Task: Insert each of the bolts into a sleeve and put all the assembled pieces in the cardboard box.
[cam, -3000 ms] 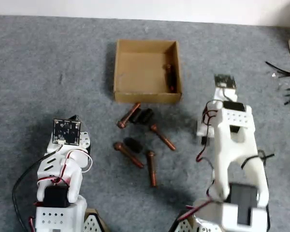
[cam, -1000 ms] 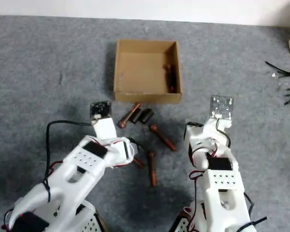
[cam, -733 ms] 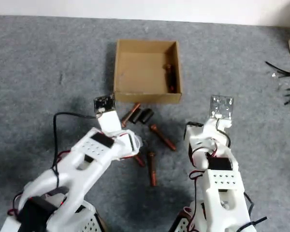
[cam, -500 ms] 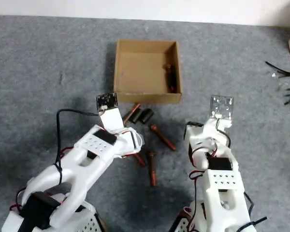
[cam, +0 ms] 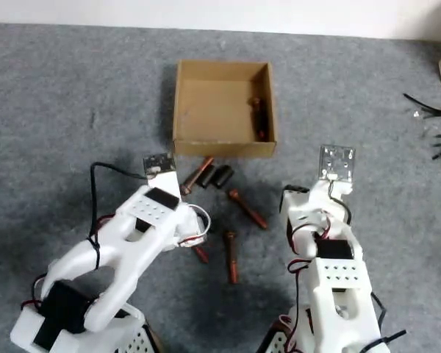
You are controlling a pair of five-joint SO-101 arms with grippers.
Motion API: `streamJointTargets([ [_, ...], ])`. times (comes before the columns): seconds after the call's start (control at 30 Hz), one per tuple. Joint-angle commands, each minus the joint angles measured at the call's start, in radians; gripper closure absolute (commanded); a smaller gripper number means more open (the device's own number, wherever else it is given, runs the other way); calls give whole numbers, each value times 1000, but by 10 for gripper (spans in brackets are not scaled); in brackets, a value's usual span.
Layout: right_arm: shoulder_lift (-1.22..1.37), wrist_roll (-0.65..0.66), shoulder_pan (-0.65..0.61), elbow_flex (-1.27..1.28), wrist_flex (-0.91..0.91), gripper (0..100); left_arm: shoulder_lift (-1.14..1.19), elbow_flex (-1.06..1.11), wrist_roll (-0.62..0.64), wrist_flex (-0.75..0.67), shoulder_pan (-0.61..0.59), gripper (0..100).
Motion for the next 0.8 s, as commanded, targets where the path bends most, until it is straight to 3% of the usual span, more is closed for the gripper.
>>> streamJointTargets([
  [0.0,-24,-8,-8,-8,-27,994,1,-13,8,12,-13,758],
  [0.23,-24,-8,-10,-7,-27,994,2,-1,63,-52,-79,758],
  [0.43,-24,-8,-10,-7,-27,994,2,-1,64,-52,-59,760],
  [0.77,-24,-5,-8,-8,-27,994,2,-1,58,-54,-35,998],
])
